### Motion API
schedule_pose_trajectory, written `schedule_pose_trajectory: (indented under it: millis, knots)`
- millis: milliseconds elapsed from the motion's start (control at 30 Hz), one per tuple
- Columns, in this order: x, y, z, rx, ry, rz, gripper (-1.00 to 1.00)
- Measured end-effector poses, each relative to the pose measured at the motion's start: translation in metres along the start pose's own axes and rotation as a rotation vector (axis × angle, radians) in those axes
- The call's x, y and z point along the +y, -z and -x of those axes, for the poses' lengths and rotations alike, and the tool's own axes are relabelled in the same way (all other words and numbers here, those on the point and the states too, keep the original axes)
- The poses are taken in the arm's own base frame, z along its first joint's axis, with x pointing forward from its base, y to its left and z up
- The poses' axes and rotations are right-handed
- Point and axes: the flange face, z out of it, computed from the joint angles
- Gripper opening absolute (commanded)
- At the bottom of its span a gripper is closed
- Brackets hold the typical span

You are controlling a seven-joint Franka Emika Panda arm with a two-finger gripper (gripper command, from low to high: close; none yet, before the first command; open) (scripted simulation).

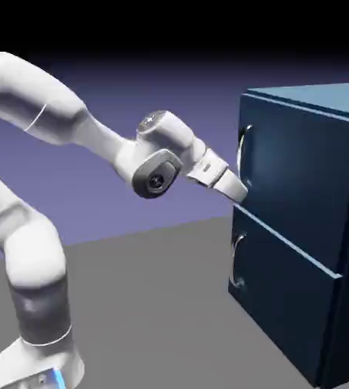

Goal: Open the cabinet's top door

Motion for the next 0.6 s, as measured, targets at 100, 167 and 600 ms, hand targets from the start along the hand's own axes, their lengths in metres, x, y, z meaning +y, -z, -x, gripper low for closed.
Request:
schedule_pose_trajectory:
  millis: [100,167,600]
  knots:
    - [0.0,0.009,-0.008,0.012,-0.164,-0.015,0.0]
    - [0.0,0.015,-0.012,0.018,-0.273,-0.028,0.0]
    - [0.001,0.049,-0.022,0.017,-0.956,-0.147,0.0]
